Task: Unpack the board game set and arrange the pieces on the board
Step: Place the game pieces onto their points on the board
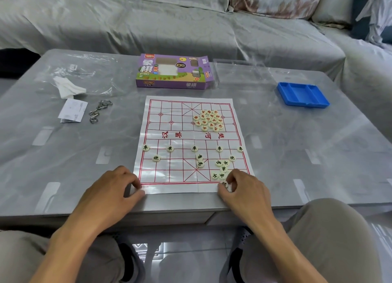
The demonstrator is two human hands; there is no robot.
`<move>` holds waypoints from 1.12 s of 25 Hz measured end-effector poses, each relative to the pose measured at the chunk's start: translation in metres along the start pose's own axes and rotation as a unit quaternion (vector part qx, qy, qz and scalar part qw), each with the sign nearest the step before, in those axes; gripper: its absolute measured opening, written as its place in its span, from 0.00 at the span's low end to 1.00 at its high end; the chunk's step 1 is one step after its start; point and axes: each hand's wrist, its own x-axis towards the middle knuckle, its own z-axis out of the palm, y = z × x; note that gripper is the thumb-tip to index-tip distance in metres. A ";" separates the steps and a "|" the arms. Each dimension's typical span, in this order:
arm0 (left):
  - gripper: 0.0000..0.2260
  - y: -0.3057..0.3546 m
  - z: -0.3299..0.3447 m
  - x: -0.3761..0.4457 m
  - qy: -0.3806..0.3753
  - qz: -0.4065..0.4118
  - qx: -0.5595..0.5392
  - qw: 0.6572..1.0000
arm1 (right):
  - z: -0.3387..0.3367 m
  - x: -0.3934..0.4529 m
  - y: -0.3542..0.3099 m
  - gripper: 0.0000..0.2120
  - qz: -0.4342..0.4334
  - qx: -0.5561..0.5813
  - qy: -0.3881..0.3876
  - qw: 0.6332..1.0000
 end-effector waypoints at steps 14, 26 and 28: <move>0.10 0.003 0.004 0.001 0.010 -0.009 -0.004 1.000 | -0.014 0.025 0.030 0.08 0.074 0.080 0.009 0.994; 0.12 0.003 0.008 -0.001 0.026 -0.014 0.018 0.999 | -0.014 0.003 0.022 0.06 -0.011 0.110 0.014 0.994; 0.12 0.003 0.009 -0.001 0.033 -0.016 0.014 0.999 | -0.011 0.003 0.022 0.10 -0.015 0.096 -0.002 0.995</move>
